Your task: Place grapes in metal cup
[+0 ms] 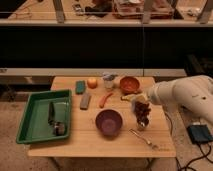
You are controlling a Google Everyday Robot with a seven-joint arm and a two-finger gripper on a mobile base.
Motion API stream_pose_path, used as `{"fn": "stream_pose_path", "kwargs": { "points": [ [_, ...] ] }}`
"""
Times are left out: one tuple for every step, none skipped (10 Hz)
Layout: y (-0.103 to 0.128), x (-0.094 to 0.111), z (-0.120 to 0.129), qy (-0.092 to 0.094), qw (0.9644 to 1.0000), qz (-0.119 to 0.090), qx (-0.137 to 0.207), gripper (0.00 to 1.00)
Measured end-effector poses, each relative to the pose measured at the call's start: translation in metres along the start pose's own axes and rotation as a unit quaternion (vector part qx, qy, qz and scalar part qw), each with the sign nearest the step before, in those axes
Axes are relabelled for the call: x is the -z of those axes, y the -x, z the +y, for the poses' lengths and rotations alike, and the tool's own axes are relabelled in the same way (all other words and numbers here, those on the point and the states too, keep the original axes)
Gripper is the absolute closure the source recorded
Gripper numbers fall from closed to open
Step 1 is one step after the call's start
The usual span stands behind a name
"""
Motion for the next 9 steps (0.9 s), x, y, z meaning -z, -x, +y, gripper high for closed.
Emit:
{"fn": "stream_pose_path", "kwargs": {
  "points": [
    [0.003, -0.001, 0.008, 0.003, 1.0, 0.002, -0.008, 1.0],
    [0.007, 0.0, 0.015, 0.006, 0.9999, 0.004, -0.016, 1.0],
    [0.011, 0.001, 0.02, 0.008, 0.9997, 0.005, -0.021, 1.0],
    [0.017, 0.002, 0.028, 0.012, 0.9995, 0.006, -0.029, 1.0],
    [0.026, 0.003, 0.036, 0.017, 0.9991, 0.007, -0.038, 1.0],
    [0.031, 0.004, 0.04, 0.02, 0.9987, 0.007, -0.046, 1.0],
    [0.036, 0.004, 0.044, 0.024, 0.9981, 0.006, -0.056, 1.0],
    [0.041, 0.004, 0.048, 0.028, 0.9974, 0.003, -0.066, 1.0],
    [0.043, 0.004, 0.049, 0.031, 0.9972, 0.002, -0.069, 1.0]
  ]
}}
